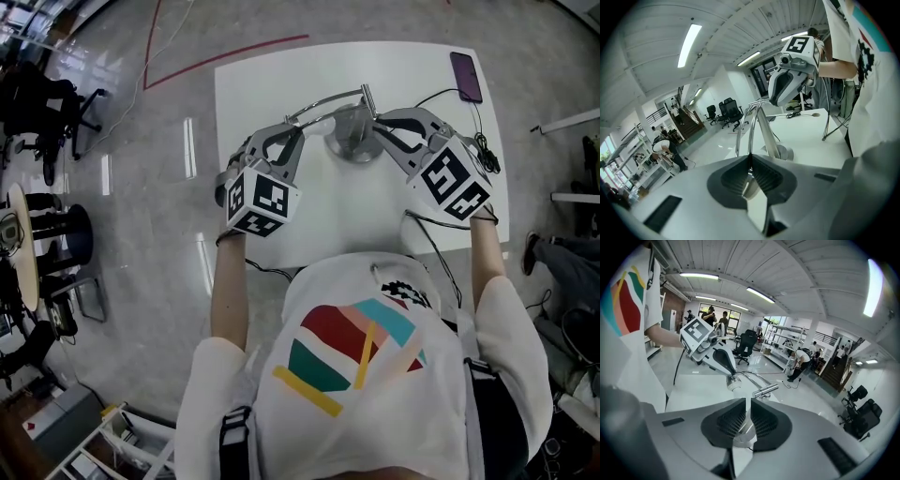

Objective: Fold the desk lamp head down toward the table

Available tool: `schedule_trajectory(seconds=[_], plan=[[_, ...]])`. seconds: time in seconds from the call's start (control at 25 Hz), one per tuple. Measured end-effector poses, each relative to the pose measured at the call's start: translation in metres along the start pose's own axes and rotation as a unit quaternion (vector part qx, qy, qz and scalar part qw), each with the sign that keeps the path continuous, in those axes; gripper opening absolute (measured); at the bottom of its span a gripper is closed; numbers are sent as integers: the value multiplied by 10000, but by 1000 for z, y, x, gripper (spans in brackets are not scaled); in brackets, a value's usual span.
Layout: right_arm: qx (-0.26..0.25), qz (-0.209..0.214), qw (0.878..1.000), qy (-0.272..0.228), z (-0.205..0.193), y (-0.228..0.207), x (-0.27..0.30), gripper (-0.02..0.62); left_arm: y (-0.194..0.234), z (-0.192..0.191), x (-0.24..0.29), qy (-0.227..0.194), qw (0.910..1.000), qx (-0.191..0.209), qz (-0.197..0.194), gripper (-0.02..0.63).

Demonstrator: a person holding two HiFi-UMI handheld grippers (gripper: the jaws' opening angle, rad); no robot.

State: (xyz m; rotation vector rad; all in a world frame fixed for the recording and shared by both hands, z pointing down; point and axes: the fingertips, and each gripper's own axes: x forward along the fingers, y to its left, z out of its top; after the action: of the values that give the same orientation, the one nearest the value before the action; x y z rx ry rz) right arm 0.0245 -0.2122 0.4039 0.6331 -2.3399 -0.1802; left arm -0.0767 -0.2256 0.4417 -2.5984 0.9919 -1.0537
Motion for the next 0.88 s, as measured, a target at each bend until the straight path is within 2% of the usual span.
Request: schedule_trajectory(seconds=[0.16, 0.6, 0.88], plan=[[524, -181, 9983, -199, -4, -17, -9, 40, 1, -1, 1, 27, 10000, 1, -30, 60], [-132, -161, 9998, 61, -2, -17, -1, 38, -6, -5, 10, 201, 9997, -125, -11, 58], [-51, -85, 9999, 33, -4, -18, 2, 38, -15, -10, 27, 383, 9990, -192, -98, 60]])
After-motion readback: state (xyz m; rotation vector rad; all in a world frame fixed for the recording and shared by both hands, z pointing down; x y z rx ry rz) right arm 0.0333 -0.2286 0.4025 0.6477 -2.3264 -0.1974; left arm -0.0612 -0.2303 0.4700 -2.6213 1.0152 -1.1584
